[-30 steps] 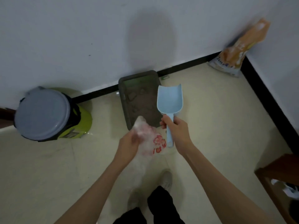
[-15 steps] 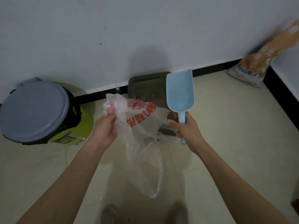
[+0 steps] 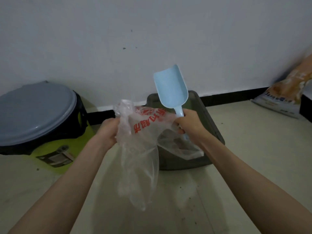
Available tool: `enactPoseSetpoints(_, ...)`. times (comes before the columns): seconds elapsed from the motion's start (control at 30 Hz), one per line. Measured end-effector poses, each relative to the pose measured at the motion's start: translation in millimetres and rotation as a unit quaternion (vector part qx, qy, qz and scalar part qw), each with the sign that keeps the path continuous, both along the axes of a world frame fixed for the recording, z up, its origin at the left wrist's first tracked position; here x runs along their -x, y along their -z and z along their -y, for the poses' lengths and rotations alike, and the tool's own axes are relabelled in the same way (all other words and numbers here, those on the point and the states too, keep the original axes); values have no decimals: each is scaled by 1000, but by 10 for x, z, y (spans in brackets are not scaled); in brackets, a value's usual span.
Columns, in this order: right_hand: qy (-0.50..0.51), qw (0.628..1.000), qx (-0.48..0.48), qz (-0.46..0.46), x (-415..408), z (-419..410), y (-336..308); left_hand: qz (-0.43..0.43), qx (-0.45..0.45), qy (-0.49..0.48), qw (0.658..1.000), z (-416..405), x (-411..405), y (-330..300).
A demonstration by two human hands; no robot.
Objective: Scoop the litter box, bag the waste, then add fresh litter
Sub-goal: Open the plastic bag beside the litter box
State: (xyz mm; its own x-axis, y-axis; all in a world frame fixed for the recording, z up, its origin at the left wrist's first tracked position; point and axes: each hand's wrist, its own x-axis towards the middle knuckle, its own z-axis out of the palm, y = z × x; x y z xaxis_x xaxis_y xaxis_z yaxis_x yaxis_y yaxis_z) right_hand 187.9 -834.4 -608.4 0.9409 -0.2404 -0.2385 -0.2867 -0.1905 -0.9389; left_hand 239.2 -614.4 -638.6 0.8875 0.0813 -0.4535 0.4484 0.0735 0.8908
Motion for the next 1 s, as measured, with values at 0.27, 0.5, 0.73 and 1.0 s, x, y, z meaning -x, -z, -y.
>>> enactPoseSetpoints(0.27,32,998,-43,-42,63,-169,-40,252,-409,185,857,319,627,-377)
enactPoseSetpoints(0.5,-12,995,-99,-22,82,-314,-63,222,-492,161,826,312,659,182)
enactPoseSetpoints(0.73,-43,999,3,-12,100,-250,210,8,91,82,992,-267,488,32)
enactPoseSetpoints(1.0,-46,987,150,46,136,-108,364,-74,80,118,987,-427,411,-6)
